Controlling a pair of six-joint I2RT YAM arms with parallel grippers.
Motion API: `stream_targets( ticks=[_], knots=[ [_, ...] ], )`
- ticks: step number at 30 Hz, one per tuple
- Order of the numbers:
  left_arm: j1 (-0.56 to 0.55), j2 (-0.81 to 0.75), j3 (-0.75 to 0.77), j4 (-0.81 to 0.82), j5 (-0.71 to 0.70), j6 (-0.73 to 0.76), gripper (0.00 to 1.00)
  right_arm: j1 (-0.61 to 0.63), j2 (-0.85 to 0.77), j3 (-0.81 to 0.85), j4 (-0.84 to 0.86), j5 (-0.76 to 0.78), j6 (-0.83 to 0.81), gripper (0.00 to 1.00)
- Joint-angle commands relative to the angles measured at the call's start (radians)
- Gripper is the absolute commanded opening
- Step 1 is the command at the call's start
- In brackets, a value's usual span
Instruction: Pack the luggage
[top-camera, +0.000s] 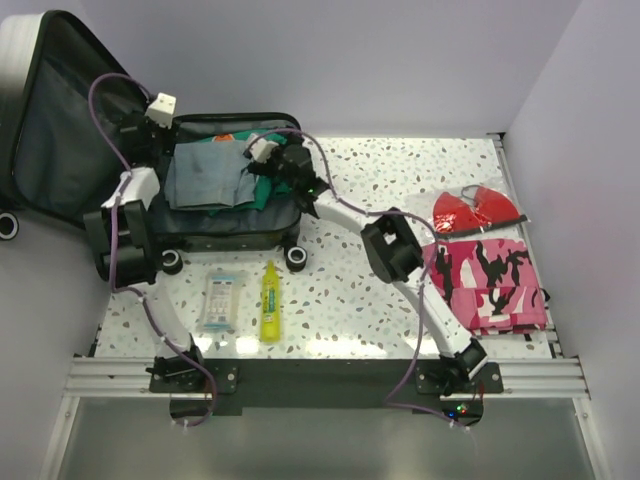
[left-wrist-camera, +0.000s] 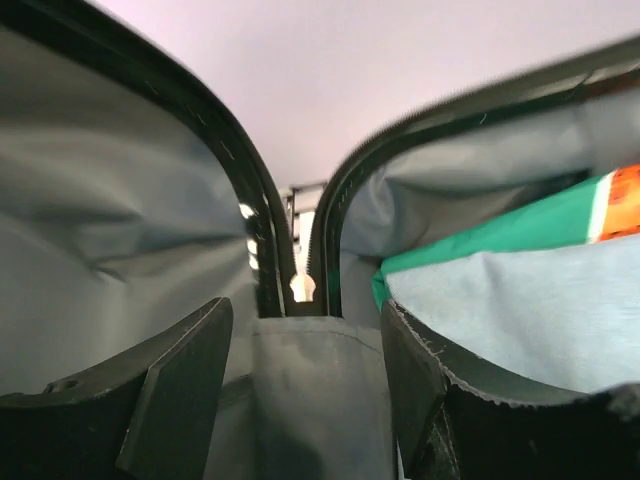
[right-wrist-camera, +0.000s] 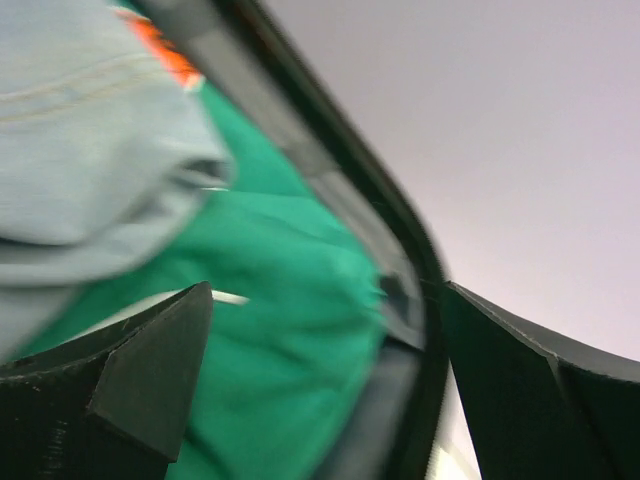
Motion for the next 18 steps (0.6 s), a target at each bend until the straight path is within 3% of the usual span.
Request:
stream_targets(
  ticks=[1, 7, 9, 12, 15, 18],
  knots=[
    [0.000, -0.174, -0.006, 0.002, 0.081, -0.063, 0.66, -0.031, -0.267, -0.101, 0.071, 0.027, 0.093, 0.99],
    [-0.032, -0.338, -0.054, -0.289, 0.252, -0.036, 0.73, -0.062, -0.530, -0.272, -0.241, -0.086, 0.259, 0.99],
    [-0.067, -0.385, -0.100, -0.348, 0.262, -0.011, 0.87, -0.073, -0.649, -0.301, -0.425, -0.125, 0.326, 0.99],
    [-0.172, -0.484, -0.170, -0.393, 0.253, 0.054, 0.89, -0.123, -0.792, -0.322, -0.767, -0.202, 0.412, 0.99],
    [-0.270, -0.560, -0.233, -0.419, 0.293, 0.055, 0.92, -0.223, -0.939, -0.402, -1.098, -0.280, 0.391, 0.99],
    [-0.356, -0.587, -0.270, -0.483, 0.325, 0.029, 1.00, -0.370, -1.086, -0.546, -1.350, -0.300, 0.232, 0.98]
  ],
)
